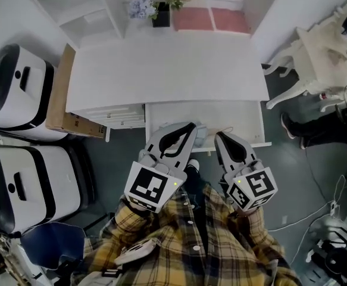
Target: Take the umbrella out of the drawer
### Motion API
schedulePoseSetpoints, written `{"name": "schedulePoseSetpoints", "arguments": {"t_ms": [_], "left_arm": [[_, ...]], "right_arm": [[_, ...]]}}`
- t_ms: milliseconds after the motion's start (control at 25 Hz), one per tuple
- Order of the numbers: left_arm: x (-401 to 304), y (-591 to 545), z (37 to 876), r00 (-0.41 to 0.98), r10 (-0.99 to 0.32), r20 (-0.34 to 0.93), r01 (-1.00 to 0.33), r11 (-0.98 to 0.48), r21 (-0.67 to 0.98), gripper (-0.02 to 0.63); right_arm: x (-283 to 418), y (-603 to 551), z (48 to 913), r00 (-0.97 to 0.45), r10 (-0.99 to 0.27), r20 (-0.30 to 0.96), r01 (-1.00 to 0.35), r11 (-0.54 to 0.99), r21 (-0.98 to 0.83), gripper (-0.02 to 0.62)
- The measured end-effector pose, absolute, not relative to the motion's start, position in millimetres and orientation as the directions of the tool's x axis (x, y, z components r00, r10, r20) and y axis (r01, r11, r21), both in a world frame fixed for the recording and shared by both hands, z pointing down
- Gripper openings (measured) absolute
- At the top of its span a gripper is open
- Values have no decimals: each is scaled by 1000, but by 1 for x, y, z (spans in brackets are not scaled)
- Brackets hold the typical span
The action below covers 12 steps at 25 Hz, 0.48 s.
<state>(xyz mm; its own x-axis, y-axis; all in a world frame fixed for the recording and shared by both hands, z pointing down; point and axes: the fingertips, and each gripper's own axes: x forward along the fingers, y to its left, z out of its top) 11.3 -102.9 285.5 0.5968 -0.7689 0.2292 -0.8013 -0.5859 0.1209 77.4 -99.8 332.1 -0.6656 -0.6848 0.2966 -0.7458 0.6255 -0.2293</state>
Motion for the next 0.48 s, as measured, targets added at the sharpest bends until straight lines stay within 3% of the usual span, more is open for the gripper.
{"name": "schedulePoseSetpoints", "arguments": {"t_ms": [480], "left_arm": [[22, -143, 311, 553, -777, 299, -831, -542, 128, 26]], "right_arm": [[78, -145, 357, -726, -606, 325, -686, 671, -281, 18]]}}
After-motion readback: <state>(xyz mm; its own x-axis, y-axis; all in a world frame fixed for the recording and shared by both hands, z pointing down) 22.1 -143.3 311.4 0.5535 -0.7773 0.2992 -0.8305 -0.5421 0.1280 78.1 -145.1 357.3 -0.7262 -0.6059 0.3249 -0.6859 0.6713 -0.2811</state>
